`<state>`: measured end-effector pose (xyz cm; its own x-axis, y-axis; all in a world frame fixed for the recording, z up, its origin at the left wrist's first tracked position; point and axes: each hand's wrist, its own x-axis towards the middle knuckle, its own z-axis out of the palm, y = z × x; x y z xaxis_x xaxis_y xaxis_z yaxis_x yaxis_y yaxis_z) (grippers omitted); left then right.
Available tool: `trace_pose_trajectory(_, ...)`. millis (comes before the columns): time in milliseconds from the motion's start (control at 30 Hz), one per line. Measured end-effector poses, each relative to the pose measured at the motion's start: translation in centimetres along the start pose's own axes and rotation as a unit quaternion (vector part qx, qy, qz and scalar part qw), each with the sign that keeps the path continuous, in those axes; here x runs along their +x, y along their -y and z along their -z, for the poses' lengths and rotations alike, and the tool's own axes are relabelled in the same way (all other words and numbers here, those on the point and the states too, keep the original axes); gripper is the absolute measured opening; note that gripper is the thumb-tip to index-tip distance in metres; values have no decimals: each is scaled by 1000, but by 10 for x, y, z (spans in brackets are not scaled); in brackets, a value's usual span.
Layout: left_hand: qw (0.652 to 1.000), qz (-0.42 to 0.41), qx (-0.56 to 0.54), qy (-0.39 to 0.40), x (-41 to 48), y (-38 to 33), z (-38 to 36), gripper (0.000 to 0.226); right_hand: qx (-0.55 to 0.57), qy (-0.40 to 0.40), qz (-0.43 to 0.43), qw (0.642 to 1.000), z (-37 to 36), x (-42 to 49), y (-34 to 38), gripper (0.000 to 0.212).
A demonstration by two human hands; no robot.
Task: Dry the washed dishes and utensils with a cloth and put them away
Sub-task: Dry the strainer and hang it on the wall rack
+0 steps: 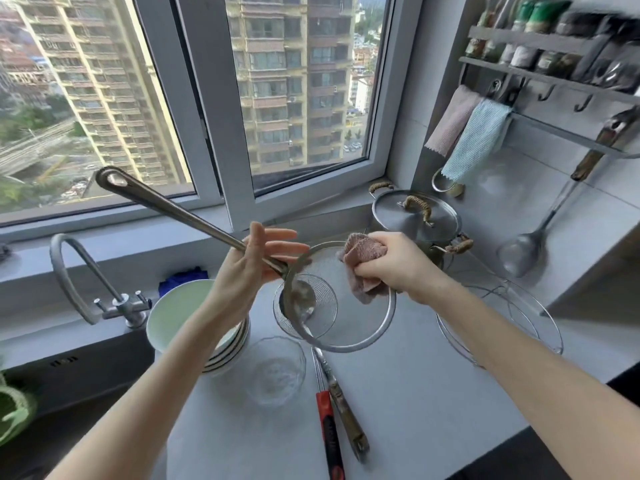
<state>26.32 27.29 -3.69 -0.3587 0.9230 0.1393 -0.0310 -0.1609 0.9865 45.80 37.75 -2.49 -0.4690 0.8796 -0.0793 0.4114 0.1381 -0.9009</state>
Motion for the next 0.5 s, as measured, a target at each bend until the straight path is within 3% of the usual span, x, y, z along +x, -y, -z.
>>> trace_pose_trajectory(100, 986, -67, 23, -148, 10, 3, -17, 67, 104, -10, -54, 993, -18, -3, -1, 15)
trace_pose_trajectory(167, 972, -60, 12, -225, 19, 13, -22, 68, 194, -38, -139, 970, -39, -11, -12, 14)
trace_pose_trajectory(267, 968, -7, -11, -252, 23, 39, -24, 62, 300, -78, -222, 924, -59, -19, -34, 16)
trace_pose_trajectory(367, 950, 63, -43, -302, 27, 57, -19, 58, 303, -111, -267, 908, -72, -28, -52, 17)
trace_pose_trajectory(500, 968, 102, 14, -230, 28, 67, -20, 37, 325, -156, -295, 885, -80, -35, -61, 19)
